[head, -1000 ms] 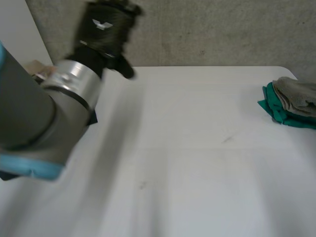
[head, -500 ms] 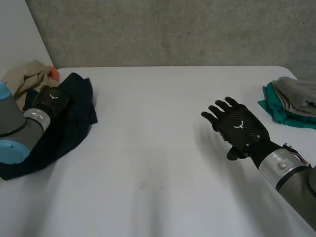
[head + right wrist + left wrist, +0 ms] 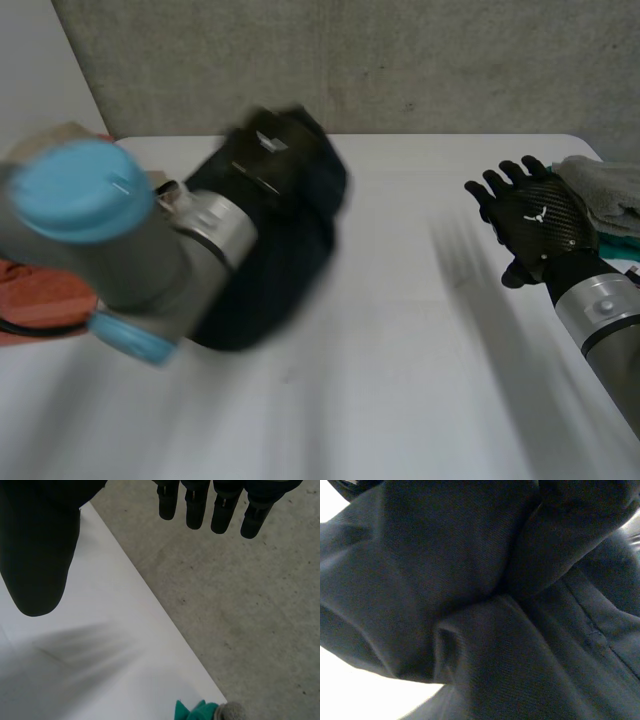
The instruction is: Fold the laundry.
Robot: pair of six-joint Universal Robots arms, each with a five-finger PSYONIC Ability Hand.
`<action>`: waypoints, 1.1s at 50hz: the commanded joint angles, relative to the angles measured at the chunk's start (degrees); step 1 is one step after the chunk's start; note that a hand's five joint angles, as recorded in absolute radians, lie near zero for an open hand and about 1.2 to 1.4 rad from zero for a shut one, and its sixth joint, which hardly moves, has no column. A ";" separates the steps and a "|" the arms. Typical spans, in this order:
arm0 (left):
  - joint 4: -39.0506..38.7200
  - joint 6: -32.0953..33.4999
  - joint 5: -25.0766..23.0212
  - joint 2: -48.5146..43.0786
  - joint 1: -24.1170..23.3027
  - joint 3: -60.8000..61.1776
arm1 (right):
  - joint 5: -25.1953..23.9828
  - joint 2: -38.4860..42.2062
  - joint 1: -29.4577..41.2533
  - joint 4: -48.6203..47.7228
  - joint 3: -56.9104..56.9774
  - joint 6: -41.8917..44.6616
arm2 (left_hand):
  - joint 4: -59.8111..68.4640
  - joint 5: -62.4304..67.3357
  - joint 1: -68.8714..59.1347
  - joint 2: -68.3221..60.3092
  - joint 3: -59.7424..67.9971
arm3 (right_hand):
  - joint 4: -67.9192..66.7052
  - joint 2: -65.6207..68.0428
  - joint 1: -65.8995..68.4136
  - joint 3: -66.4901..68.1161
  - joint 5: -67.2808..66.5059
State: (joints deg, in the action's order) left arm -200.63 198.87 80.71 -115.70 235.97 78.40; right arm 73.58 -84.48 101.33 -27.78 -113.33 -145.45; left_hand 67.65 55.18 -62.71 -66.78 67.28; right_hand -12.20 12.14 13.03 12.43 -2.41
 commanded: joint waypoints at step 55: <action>1.57 -1.04 27.13 4.60 -0.70 8.70 | 0.52 4.07 1.59 15.39 8.21 -10.11 | 12.35 14.82 -17.29 -13.22 12.72 | 2.20 -2.14 -3.03 -2.43 2.41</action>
State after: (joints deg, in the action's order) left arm -194.34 194.52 106.24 -118.09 227.68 89.11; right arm 74.05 -79.80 103.00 -12.45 -105.34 -155.57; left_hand 68.48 55.93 -64.02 -68.00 67.48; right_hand -12.19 12.14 13.03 12.43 -2.41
